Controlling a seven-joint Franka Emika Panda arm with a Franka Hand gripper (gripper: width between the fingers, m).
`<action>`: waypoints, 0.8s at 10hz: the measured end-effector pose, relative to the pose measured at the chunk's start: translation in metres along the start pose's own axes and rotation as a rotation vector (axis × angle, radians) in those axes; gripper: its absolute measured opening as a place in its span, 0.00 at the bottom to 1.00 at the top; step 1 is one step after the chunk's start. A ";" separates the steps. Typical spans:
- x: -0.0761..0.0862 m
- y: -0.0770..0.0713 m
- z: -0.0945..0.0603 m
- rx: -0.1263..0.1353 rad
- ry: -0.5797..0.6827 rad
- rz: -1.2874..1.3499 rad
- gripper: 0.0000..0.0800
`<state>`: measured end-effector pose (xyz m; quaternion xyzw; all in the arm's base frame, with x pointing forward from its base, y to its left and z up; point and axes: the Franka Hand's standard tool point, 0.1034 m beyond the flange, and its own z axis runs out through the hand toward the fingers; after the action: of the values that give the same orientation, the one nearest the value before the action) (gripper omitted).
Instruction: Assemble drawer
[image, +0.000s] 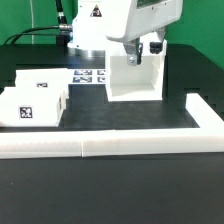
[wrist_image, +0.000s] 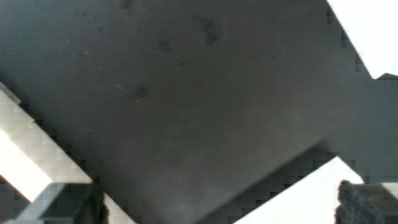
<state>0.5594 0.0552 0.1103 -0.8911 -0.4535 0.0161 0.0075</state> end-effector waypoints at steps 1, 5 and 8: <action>0.000 0.000 0.000 0.000 0.000 0.000 0.81; 0.000 0.000 0.000 0.000 0.000 0.000 0.81; -0.013 0.002 -0.010 -0.002 -0.004 0.037 0.81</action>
Offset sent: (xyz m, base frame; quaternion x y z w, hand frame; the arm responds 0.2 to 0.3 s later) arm 0.0000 0.0000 0.0000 0.0000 0.0000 0.0000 1.0000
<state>0.5536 0.0431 0.1208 -0.8993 -0.4369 0.0175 0.0053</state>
